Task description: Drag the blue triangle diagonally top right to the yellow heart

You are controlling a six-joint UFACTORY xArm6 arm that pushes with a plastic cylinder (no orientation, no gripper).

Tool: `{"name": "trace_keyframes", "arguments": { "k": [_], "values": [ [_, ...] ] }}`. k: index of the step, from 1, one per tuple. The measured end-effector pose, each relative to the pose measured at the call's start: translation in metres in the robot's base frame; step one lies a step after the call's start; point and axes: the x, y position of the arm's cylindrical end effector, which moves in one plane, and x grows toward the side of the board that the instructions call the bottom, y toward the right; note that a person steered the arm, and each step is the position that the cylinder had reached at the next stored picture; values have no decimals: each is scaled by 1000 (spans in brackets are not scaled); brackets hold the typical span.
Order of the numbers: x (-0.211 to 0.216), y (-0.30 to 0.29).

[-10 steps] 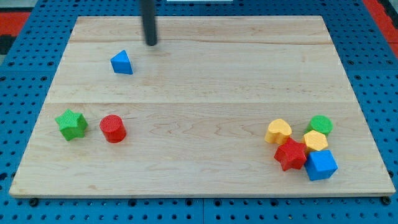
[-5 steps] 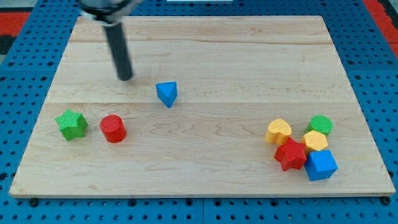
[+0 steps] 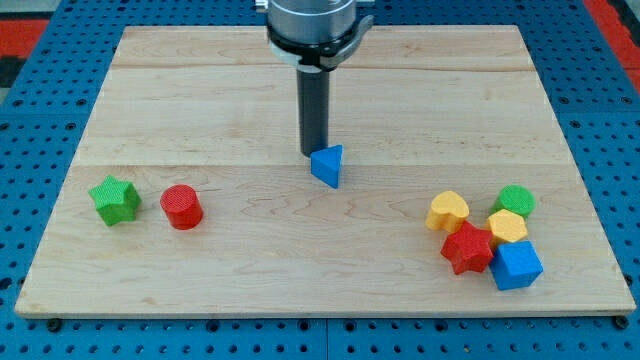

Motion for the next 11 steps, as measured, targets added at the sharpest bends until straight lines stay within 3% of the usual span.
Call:
{"name": "trace_keyframes", "arguments": {
  "k": [1,3,4,5,6,8,11],
  "values": [
    [23,-22],
    [37,47],
    [37,27],
    [31,-35],
    [5,-33],
    [-2,83],
    [-5,52]
  ]
}}
